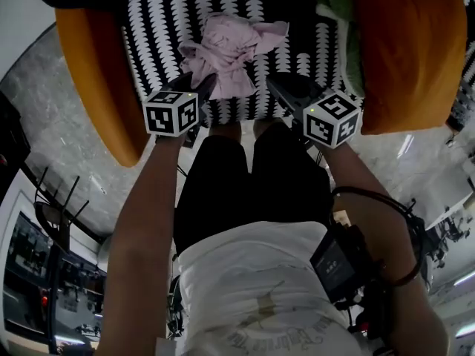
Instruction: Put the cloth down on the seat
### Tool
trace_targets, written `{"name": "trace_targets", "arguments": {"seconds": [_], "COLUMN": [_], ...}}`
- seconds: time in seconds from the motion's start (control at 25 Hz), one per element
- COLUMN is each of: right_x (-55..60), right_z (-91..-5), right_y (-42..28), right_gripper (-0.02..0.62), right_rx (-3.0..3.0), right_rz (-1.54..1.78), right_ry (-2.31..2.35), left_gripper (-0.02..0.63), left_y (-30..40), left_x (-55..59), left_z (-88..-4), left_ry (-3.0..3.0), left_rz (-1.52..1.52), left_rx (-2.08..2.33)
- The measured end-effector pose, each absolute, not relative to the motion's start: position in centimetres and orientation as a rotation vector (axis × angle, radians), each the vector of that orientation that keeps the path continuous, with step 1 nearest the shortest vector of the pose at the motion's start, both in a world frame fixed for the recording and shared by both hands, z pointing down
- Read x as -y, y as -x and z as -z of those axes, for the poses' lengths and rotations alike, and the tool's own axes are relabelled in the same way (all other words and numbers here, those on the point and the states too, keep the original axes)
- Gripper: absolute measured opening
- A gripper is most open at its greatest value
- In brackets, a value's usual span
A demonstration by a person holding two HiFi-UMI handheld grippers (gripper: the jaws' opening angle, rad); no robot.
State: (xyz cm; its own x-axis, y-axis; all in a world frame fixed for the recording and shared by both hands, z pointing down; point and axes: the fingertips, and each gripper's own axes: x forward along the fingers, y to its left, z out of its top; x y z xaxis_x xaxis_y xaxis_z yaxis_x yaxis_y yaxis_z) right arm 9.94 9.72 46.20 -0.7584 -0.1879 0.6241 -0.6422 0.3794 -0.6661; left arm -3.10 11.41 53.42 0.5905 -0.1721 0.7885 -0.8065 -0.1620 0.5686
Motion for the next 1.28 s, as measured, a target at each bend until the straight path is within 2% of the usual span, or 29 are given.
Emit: {"name": "trace_targets", "arguments": {"seconds": [0.24,0.72,1.28], "right_x": [-10.0,-9.8,-10.5], "right_z": [-49.7,-49.2,-48.1], "right_y": [-9.2,-9.2,-8.1], "right_gripper": [0.015,0.015,0.015], "right_rx": [2.176,2.177,2.198], "right_rz": [-1.374,-1.35,-1.341], "right_ry": [-0.742,-0.733,-0.714], "left_gripper": [0.176,0.266,0.27], "left_y": [5.7,5.8,10.2], "left_x": [-12.1,-12.0,-14.5], "left_z": [-57.0,-57.4,-56.0], "left_ry": [-1.627,-1.633,-1.499], "left_rz": [-0.729,-0.699,-0.649], "left_rx": [0.804,0.847,1.006]}}
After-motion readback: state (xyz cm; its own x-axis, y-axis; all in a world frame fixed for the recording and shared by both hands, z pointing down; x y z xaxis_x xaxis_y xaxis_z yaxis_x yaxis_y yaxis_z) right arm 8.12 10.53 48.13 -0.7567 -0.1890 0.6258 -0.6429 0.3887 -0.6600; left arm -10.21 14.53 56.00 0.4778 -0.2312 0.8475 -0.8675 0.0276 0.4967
